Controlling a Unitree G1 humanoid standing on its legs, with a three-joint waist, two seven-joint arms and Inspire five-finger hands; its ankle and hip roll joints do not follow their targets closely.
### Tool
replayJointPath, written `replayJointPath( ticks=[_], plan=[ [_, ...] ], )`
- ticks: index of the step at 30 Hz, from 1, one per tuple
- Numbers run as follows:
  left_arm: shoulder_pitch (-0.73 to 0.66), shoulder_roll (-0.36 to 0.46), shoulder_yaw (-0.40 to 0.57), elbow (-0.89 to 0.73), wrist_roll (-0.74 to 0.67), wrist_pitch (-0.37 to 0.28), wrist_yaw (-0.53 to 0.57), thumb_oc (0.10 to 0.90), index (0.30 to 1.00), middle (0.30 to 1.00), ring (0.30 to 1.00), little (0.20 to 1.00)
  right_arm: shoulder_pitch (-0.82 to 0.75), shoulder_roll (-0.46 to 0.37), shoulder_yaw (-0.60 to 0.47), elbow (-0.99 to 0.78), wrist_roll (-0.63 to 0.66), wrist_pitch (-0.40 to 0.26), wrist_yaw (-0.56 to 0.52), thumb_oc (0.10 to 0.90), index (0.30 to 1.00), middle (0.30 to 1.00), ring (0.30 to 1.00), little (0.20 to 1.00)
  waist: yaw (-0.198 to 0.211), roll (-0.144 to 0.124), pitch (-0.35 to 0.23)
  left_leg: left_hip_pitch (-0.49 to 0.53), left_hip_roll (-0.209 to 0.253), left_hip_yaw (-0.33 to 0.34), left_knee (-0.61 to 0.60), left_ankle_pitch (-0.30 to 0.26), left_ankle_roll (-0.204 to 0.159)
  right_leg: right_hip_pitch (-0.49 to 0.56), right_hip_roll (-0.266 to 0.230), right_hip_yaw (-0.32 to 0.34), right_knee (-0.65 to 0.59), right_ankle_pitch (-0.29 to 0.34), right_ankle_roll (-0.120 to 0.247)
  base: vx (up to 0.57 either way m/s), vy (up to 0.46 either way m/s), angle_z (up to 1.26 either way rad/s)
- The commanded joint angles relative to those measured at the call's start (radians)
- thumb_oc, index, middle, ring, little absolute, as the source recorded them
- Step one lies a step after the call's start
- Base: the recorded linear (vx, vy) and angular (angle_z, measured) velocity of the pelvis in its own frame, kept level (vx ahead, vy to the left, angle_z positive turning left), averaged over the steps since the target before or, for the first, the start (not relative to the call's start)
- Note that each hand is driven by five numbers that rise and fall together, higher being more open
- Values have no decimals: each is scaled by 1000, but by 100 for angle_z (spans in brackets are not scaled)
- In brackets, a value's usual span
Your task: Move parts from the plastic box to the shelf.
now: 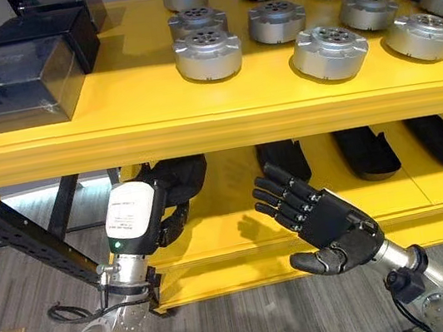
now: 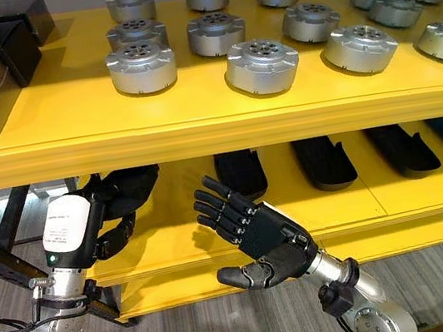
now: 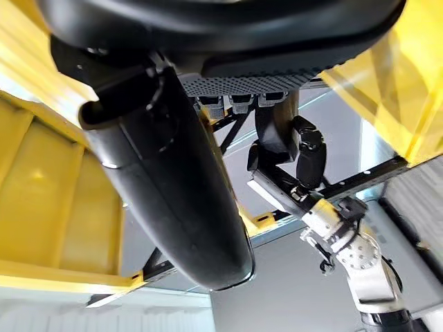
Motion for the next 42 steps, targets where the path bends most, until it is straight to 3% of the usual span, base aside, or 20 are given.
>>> replayJointPath(
  ticks=[1,4,8,16,27,42],
  plan=[
    [-113,31,87,-112,30,-22,104,400,300,300,300,300,-66,9,-68,-121,85,-74,96,900,1000,1000,1000,1000,-28,26,-38,0,-17,-81,78,-83,59,-65,30,84,-46,85,59,68,-128,40],
    [-125,30,74,-103,32,11,116,400,300,300,300,300,-122,3,-42,-102,71,-49,90,900,1000,1000,1000,1000,-9,34,-36,7,0,-61,80,-69,40,-33,42,31,-48,45,50,89,-110,33],
    [-235,55,14,-73,33,67,104,400,300,300,300,300,-221,-21,11,-90,60,-85,16,900,1000,1000,1000,1000,12,26,-3,-60,25,-101,130,-60,11,-38,71,27,-25,-1,26,0,-125,4],
    [-415,94,-54,-20,22,182,139,400,300,300,300,300,-325,-34,34,-111,80,-140,-37,900,1000,1000,1000,1000,27,6,86,-190,49,-146,176,-41,-6,-104,99,30,-10,-15,10,-113,-114,18],
    [-641,113,-135,109,26,263,203,400,300,300,300,300,-470,-41,12,-103,60,-137,-29,900,1000,1000,1000,1000,1,36,204,-380,38,-183,272,-40,-17,-247,88,56,42,-34,-3,-127,39,2],
    [-754,59,-219,168,87,323,123,400,300,300,300,300,-586,-19,4,-118,22,-100,-14,900,1000,1000,1000,1000,-27,44,305,-561,21,-200,407,-68,-2,-463,63,81,202,-65,-11,-83,34,-1]
  ],
)
